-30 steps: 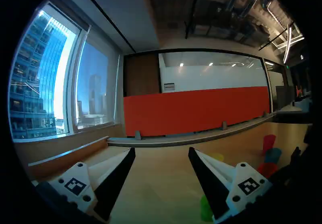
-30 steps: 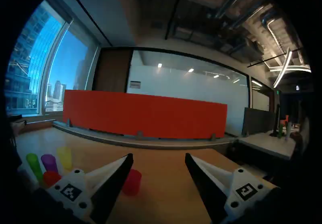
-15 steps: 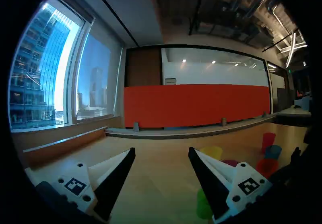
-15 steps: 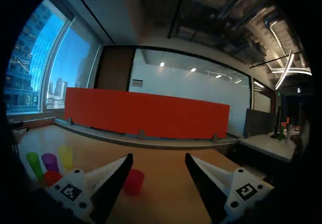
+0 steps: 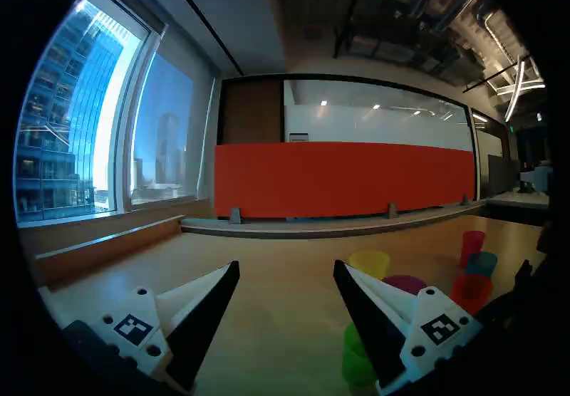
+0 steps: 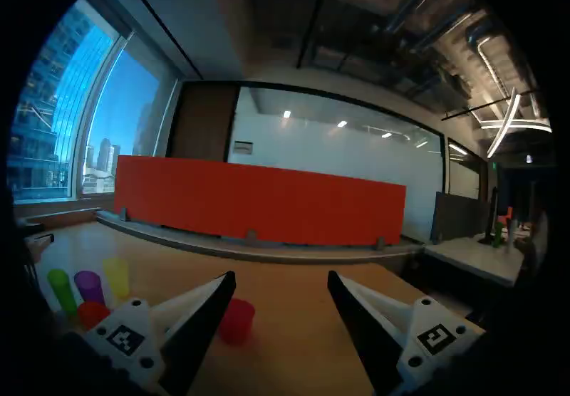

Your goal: Pour water

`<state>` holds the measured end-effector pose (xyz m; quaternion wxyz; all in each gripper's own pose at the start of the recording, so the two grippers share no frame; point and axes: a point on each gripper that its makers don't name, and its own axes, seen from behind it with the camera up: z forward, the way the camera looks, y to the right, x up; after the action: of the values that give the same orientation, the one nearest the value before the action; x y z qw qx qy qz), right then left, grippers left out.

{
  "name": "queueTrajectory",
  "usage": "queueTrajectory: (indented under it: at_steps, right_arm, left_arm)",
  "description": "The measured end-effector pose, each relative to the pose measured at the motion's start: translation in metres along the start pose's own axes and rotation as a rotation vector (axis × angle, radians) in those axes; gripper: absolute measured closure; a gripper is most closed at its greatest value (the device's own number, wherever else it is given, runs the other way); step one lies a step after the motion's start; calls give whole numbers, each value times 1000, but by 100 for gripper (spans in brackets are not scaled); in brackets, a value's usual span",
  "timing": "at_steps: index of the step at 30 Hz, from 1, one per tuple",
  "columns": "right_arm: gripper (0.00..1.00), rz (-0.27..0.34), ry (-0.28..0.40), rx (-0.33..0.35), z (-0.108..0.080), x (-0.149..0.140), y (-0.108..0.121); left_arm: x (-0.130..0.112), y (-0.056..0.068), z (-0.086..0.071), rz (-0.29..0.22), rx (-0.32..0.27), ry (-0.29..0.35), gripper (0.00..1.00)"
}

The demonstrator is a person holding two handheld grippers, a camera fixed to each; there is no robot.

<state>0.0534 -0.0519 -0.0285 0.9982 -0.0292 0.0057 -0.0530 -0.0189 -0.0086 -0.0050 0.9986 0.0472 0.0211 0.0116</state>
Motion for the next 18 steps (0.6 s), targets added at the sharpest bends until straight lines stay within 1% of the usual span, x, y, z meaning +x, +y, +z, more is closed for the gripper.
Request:
queueTrajectory:
  at_steps: [6, 9, 18]
  right_arm:
    - [0, 4, 4, -2, 0, 3, 2]
    - [0, 7, 4, -2, 0, 3, 3]
    - [0, 16, 4, -3, -4, 1, 5]
  left_arm:
    - [-6, 0, 1, 0, 4, -10, 2]
    - [-8, 0, 2, -9, 0, -21, 2]
    - [-9, 1, 5, -6, -4, -27, 2]
